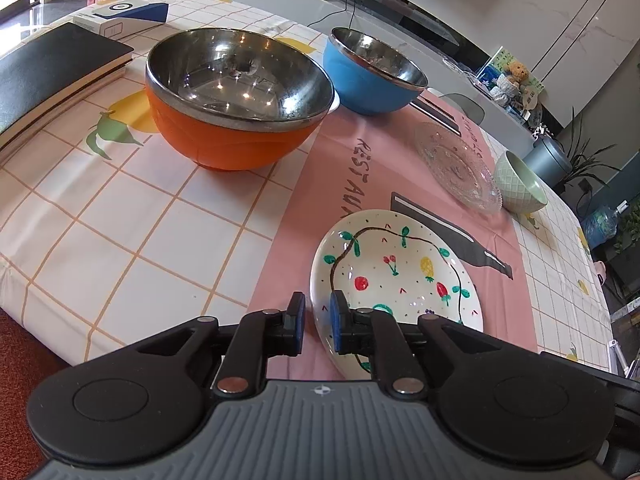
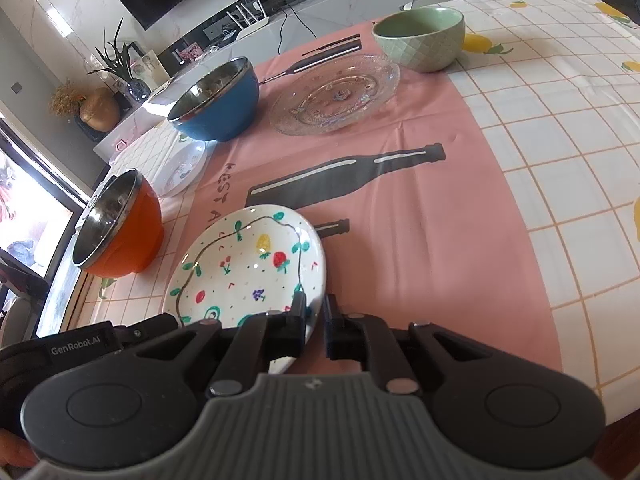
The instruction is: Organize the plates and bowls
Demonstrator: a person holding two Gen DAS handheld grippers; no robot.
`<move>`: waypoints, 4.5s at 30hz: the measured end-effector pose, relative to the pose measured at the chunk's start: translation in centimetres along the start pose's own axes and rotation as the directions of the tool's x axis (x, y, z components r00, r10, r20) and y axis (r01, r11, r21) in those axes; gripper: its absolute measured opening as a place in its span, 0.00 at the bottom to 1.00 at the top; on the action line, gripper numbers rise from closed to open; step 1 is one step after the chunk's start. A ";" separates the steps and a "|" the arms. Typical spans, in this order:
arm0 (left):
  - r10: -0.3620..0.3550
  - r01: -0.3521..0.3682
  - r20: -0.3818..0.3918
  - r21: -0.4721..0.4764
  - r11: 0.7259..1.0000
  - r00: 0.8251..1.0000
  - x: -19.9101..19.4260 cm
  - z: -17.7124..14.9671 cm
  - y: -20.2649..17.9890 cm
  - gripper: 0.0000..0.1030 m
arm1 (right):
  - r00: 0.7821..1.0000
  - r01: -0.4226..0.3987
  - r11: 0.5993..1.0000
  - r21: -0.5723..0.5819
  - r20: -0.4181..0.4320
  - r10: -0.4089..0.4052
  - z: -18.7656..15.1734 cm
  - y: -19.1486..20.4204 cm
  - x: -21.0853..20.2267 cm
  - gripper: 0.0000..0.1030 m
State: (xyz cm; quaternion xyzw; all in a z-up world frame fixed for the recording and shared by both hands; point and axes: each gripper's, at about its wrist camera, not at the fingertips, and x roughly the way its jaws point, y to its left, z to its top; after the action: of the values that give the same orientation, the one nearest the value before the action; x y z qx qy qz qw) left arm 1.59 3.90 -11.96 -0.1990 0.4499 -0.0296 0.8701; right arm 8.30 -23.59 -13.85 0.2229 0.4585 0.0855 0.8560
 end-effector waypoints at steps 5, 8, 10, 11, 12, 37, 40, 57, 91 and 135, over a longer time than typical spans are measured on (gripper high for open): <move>0.009 -0.008 0.028 -0.012 1.000 1.000 0.0 0.4 0.5 0.33 | 1.000 0.007 1.000 0.004 0.021 -0.007 0.1 -0.1 -0.6 0.18; -0.013 0.014 0.024 -0.027 1.000 1.000 0.4 0.7 0.6 0.33 | 1.000 -0.007 1.000 -0.004 0.022 0.007 0.3 -0.2 -0.4 0.30; -0.031 0.031 0.015 -0.015 0.999 0.999 0.7 0.9 0.4 0.33 | 1.000 -0.025 1.000 0.005 0.012 0.025 0.4 -0.2 0.1 0.29; -0.034 0.034 0.013 -0.005 0.999 0.999 0.9 0.8 0.1 0.27 | 0.999 -0.042 0.999 0.012 0.003 0.042 0.4 -0.3 0.4 0.28; -0.032 0.032 0.007 0.007 0.999 0.999 1.0 0.8 -0.1 0.22 | 0.998 -0.055 0.998 0.027 -0.008 0.055 0.3 -0.4 0.8 0.21; 0.044 -0.054 0.093 0.109 0.993 0.995 -0.9 0.9 -1.9 0.30 | 0.998 -0.013 1.000 -0.015 0.061 0.014 0.7 -0.4 -1.2 0.23; 0.037 -0.055 0.124 0.139 0.989 0.992 -0.9 1.5 -3.0 0.36 | 0.994 0.021 0.999 -0.043 0.106 -0.017 1.1 -0.8 -2.0 0.24; -0.117 0.103 0.151 0.094 0.990 0.982 2.7 7.2 -7.5 0.67 | 0.937 0.121 0.992 -0.039 0.335 -0.101 4.8 -3.5 -2.6 0.50; -0.145 0.145 0.102 0.007 0.989 0.984 14.8 11.8 -9.1 0.35 | 0.967 -0.031 0.989 0.141 0.256 -0.007 15.2 -8.2 9.0 0.23; -0.142 0.138 0.100 0.042 0.990 0.985 2.3 5.9 -5.1 0.10 | 0.972 -0.121 0.988 0.100 0.212 0.098 6.8 -4.7 -0.4 0.06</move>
State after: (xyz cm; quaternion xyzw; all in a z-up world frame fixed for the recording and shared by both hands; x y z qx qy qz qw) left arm 8.31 0.56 -8.73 -0.2164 0.3887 -0.0882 0.8913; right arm 13.46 -29.99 -12.48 0.3033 0.3584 0.0833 0.8790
